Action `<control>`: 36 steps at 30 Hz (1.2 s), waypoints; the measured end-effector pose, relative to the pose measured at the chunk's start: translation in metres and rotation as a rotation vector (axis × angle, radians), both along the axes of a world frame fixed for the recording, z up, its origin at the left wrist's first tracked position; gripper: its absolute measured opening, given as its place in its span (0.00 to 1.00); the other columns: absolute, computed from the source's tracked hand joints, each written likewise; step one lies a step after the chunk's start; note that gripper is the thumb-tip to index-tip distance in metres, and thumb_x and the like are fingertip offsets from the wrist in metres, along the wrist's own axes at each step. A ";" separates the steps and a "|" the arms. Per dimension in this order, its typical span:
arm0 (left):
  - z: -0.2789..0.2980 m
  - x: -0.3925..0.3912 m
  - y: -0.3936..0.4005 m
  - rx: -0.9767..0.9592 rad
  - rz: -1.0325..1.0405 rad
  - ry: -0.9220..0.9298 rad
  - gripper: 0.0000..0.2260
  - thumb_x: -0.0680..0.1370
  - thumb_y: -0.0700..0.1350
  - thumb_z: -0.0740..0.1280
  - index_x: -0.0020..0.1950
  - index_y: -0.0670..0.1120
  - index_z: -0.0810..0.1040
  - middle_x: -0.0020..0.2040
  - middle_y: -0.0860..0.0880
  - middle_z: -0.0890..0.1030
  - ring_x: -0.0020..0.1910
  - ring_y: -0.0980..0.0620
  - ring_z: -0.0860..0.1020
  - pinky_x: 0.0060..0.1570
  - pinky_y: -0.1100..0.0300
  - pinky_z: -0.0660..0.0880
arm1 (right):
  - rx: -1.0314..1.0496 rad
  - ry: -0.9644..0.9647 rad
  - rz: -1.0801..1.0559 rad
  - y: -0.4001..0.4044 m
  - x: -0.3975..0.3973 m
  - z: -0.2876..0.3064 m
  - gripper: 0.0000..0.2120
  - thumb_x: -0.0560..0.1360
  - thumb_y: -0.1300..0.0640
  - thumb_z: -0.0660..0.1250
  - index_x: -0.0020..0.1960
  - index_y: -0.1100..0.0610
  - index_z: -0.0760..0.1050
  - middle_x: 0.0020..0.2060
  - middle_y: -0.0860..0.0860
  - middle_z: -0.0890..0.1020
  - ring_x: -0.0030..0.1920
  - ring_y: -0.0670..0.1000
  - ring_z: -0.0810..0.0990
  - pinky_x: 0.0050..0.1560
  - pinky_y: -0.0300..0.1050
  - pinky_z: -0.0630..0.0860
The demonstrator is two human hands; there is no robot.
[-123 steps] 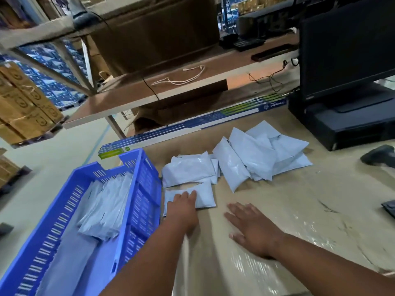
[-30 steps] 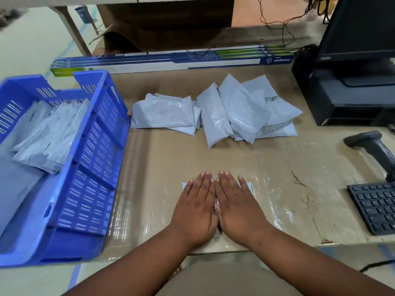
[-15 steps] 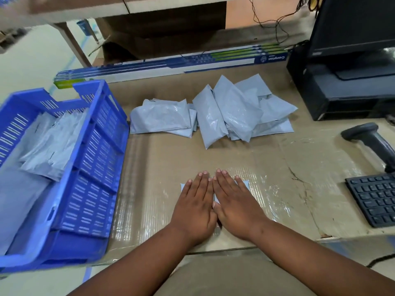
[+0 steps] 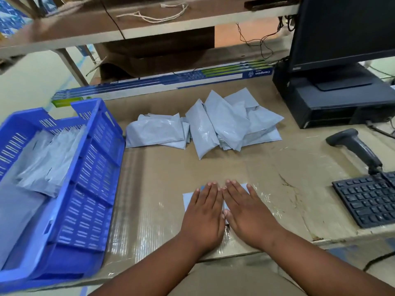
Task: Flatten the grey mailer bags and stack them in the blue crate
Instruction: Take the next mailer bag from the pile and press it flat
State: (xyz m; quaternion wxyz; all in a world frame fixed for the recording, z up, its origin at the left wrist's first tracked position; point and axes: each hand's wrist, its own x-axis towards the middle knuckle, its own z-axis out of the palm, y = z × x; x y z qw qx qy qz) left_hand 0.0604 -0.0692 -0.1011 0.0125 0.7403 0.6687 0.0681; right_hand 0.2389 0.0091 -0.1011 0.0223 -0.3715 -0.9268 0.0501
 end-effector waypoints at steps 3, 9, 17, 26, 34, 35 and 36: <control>-0.001 0.000 0.008 -0.006 -0.009 0.008 0.30 0.84 0.53 0.56 0.84 0.41 0.63 0.85 0.42 0.61 0.85 0.43 0.56 0.82 0.41 0.56 | -0.030 0.018 -0.025 0.006 -0.001 -0.003 0.32 0.85 0.41 0.47 0.85 0.54 0.55 0.86 0.53 0.54 0.86 0.52 0.48 0.84 0.58 0.47; -0.001 -0.001 0.025 -0.049 0.002 0.022 0.30 0.85 0.54 0.52 0.85 0.42 0.61 0.85 0.42 0.60 0.85 0.43 0.55 0.82 0.41 0.54 | -0.055 0.033 -0.043 0.021 -0.006 -0.001 0.33 0.85 0.42 0.47 0.85 0.57 0.57 0.85 0.56 0.55 0.85 0.55 0.50 0.84 0.58 0.50; 0.009 -0.013 0.016 -0.088 -0.003 0.042 0.30 0.86 0.58 0.52 0.85 0.44 0.60 0.86 0.44 0.58 0.85 0.44 0.55 0.80 0.38 0.57 | -0.046 0.012 -0.040 0.021 0.000 0.004 0.34 0.85 0.39 0.48 0.85 0.56 0.59 0.85 0.55 0.55 0.85 0.55 0.50 0.83 0.58 0.49; 0.022 -0.043 -0.045 -0.102 0.013 0.106 0.39 0.84 0.69 0.50 0.87 0.44 0.52 0.87 0.43 0.47 0.86 0.43 0.44 0.80 0.36 0.53 | 0.054 -0.005 0.251 -0.011 0.010 0.030 0.35 0.83 0.36 0.58 0.85 0.51 0.59 0.86 0.54 0.50 0.86 0.59 0.45 0.81 0.71 0.50; 0.015 -0.076 -0.042 -0.165 -0.033 0.059 0.45 0.81 0.72 0.55 0.87 0.45 0.46 0.87 0.45 0.42 0.86 0.46 0.42 0.80 0.35 0.54 | -0.071 -0.172 0.215 -0.011 -0.027 0.021 0.39 0.79 0.23 0.47 0.85 0.36 0.42 0.86 0.48 0.39 0.84 0.61 0.37 0.74 0.82 0.43; 0.015 -0.077 -0.041 -0.172 -0.038 0.063 0.45 0.81 0.73 0.54 0.87 0.45 0.46 0.87 0.46 0.42 0.86 0.46 0.41 0.80 0.35 0.53 | -0.072 -0.173 0.221 -0.011 -0.027 0.022 0.39 0.79 0.22 0.45 0.85 0.36 0.41 0.85 0.48 0.38 0.84 0.61 0.36 0.74 0.81 0.42; 0.015 -0.077 -0.040 -0.179 -0.040 0.061 0.46 0.81 0.73 0.54 0.87 0.45 0.45 0.87 0.46 0.41 0.86 0.46 0.40 0.81 0.35 0.52 | -0.077 -0.175 0.223 -0.010 -0.028 0.022 0.39 0.79 0.22 0.44 0.85 0.37 0.41 0.85 0.48 0.37 0.84 0.61 0.35 0.75 0.81 0.42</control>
